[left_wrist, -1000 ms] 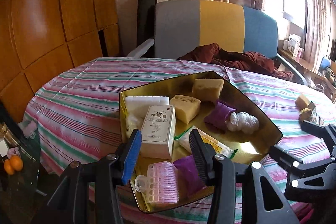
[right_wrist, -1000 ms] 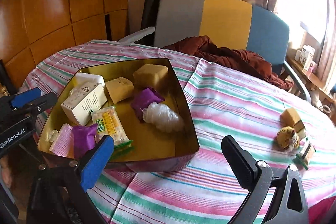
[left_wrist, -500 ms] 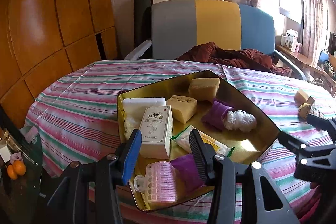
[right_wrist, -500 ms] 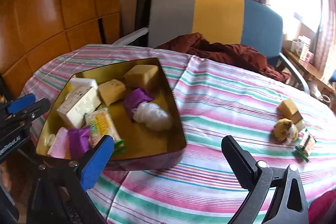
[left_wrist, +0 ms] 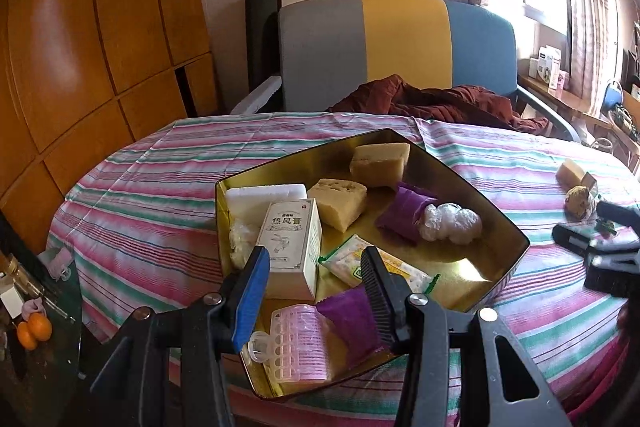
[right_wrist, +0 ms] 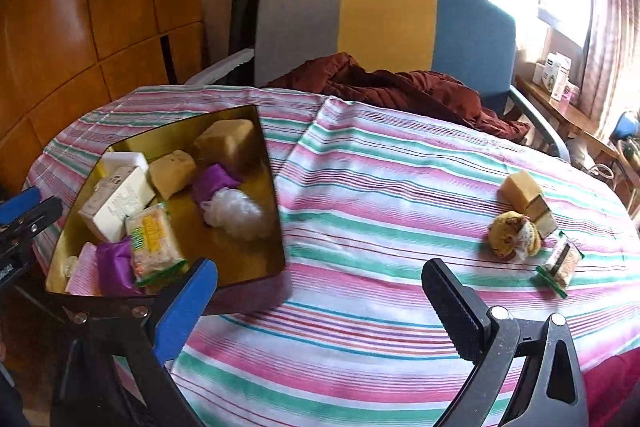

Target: Organize objects

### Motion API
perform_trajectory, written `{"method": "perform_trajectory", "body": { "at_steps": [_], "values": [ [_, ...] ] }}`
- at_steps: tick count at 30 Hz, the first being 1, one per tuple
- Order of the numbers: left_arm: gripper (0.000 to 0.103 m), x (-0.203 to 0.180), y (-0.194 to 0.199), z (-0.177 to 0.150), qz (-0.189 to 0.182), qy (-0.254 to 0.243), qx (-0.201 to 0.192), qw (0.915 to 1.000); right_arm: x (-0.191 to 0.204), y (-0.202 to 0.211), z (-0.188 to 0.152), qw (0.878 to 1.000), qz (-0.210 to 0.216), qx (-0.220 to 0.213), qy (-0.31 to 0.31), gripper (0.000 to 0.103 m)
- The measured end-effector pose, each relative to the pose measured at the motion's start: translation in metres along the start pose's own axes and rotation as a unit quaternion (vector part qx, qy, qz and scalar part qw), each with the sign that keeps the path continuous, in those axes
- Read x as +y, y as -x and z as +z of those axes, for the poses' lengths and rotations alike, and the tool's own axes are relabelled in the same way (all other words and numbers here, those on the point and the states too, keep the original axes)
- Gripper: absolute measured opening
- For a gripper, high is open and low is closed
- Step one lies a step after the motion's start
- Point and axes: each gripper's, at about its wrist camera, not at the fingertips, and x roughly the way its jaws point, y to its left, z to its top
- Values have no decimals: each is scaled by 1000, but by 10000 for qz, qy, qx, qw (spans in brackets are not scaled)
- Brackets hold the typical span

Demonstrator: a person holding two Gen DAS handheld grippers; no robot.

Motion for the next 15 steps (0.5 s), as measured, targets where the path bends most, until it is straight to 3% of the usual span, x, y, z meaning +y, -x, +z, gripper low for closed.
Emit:
{"method": "perform_trajectory", "body": {
  "at_steps": [10, 15],
  "values": [
    [48, -14, 3, 10, -365, -176, -27, 9992, -75, 4, 12, 9967, -388, 77, -704, 103],
    [48, -33, 5, 26, -715, -378, -104, 9967, -129, 10, 14, 9891, -861, 74, -1189, 103]
  ]
}}
